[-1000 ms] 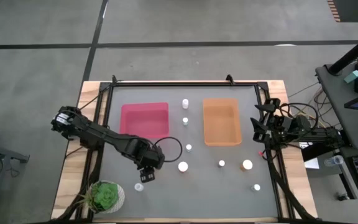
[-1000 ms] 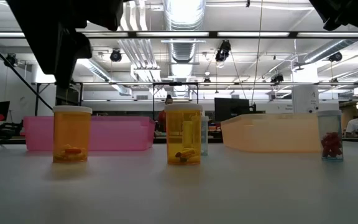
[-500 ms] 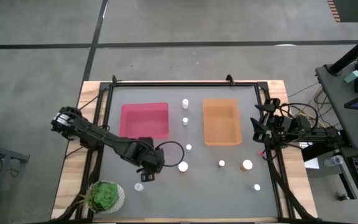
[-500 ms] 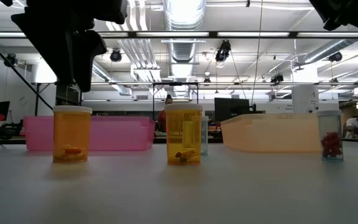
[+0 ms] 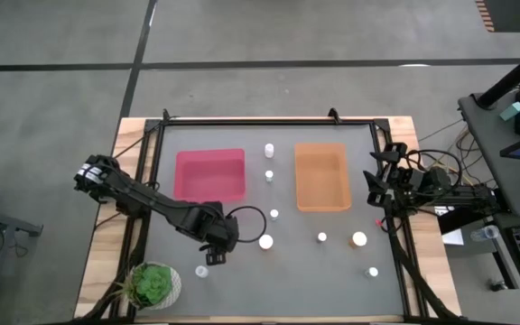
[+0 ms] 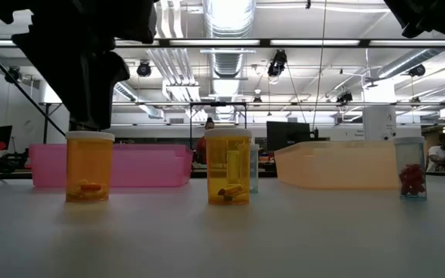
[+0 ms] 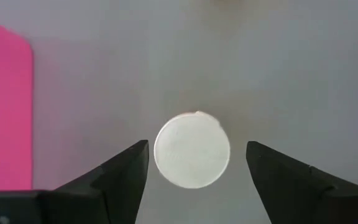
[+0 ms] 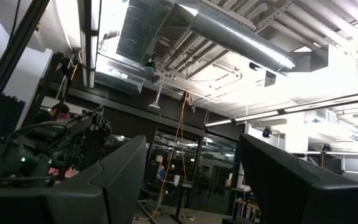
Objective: Pick and place medicine bottles into bin by pill shape (circle, oval)
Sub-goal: Put the left orange pill into the pink bin
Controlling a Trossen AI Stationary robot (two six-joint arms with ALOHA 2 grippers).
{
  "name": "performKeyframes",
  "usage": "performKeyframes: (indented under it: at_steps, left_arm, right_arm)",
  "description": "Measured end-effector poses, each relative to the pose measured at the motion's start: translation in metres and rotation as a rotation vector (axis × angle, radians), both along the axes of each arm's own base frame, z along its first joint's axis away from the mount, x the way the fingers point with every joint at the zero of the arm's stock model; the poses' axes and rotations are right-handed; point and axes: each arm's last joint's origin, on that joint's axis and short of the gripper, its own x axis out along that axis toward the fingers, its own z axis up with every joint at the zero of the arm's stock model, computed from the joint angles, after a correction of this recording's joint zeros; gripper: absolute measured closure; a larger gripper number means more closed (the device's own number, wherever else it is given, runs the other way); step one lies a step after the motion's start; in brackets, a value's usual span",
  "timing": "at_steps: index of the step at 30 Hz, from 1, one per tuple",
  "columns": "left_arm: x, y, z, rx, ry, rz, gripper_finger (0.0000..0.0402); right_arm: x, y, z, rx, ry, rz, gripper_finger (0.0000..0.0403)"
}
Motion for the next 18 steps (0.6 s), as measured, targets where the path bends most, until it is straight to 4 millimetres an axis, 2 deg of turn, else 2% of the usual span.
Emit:
performKeyframes:
  at_steps: [12,18]
  left_arm:
    - [-0.003,0.001,-0.008,0.003,0.018,0.019,0.0148]
    - [-0.001,0.001,-0.016,-0.017,-0.03,0.019,0.0148]
  right_arm:
    - [0.0,0.0,0.0,0.0,0.0,0.0,0.0154]
    - [0.0,0.0,0.0,0.0,0.0,0.0,0.0154]
